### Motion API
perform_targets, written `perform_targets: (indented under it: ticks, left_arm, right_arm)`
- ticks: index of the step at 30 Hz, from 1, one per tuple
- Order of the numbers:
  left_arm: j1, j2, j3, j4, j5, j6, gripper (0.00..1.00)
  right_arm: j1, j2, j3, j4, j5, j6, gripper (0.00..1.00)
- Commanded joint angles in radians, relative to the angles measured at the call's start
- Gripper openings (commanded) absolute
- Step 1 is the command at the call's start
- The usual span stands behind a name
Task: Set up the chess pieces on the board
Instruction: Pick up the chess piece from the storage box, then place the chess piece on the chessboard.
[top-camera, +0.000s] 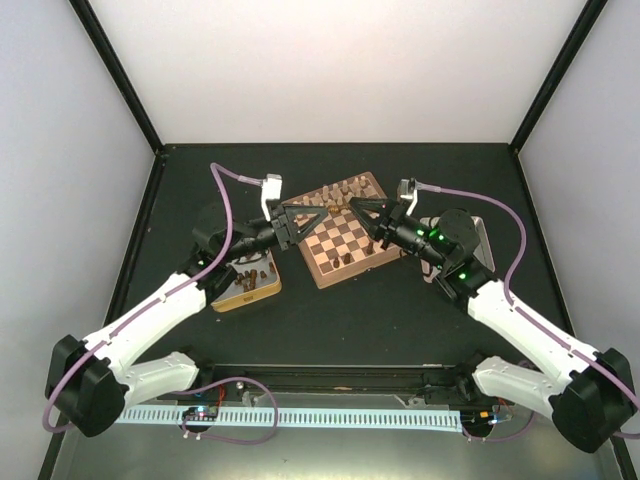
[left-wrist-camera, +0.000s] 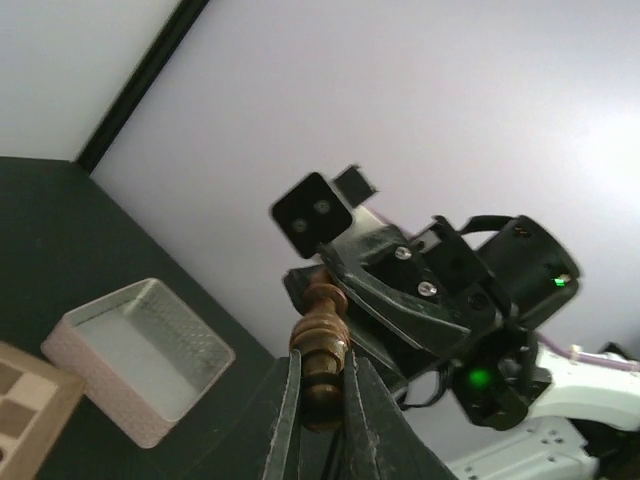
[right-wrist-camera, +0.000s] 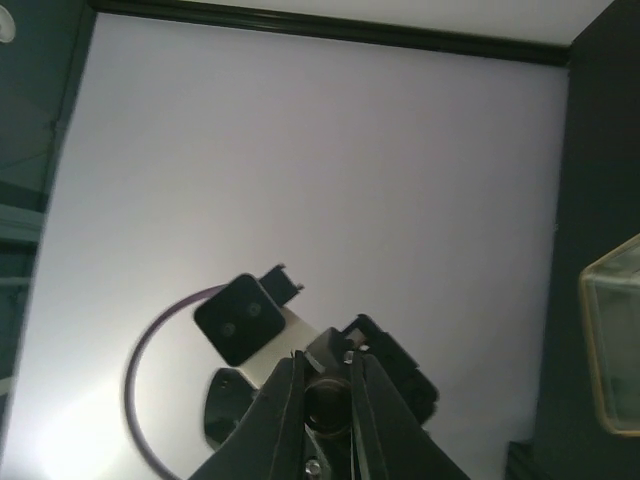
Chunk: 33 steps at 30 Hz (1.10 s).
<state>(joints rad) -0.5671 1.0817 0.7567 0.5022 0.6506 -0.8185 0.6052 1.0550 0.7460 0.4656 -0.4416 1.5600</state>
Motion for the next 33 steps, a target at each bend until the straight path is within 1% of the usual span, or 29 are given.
perform_targets:
  ticks: [1, 5, 7, 9, 11, 14, 15, 18, 24, 33]
  left_arm:
    - [-0.006, -0.021, 0.079, -0.232, -0.087, 0.115, 0.02]
    - [-0.007, -0.037, 0.127, -0.647, -0.257, 0.282, 0.01]
    - [-0.009, -0.015, 0.148, -0.795, -0.311, 0.344, 0.02]
    - [-0.018, 0.025, 0.162, -0.9, -0.356, 0.391, 0.01]
    - [-0.037, 0.077, 0.188, -0.982, -0.439, 0.421, 0.02]
    - [-0.07, 0.183, 0.254, -1.089, -0.541, 0.441, 0.02]
    - [-0.08, 0.257, 0.277, -1.124, -0.563, 0.444, 0.02]
    - [-0.109, 0.394, 0.348, -1.188, -0.608, 0.437, 0.02]
    - [-0.137, 0.585, 0.418, -1.205, -0.646, 0.426, 0.02]
    - [-0.138, 0.68, 0.473, -1.179, -0.611, 0.435, 0.02]
  right_arm:
    - [-0.001, -0.061, -0.008, -0.168, 0.089, -0.169, 0.05]
    - [-0.001, -0.131, 0.046, -0.481, 0.278, -0.462, 0.05]
    - [-0.002, -0.158, 0.053, -0.621, 0.374, -0.58, 0.05]
    - [-0.002, -0.183, 0.045, -0.691, 0.446, -0.666, 0.05]
    - [-0.001, -0.199, 0.024, -0.728, 0.497, -0.736, 0.05]
    - [-0.001, -0.212, -0.001, -0.769, 0.547, -0.78, 0.05]
    - [-0.001, -0.214, -0.008, -0.775, 0.56, -0.786, 0.05]
    - [-0.002, -0.216, -0.032, -0.777, 0.579, -0.788, 0.05]
    - [-0.002, -0.209, -0.046, -0.771, 0.589, -0.801, 0.05]
    - [-0.002, -0.191, -0.045, -0.756, 0.58, -0.807, 0.06]
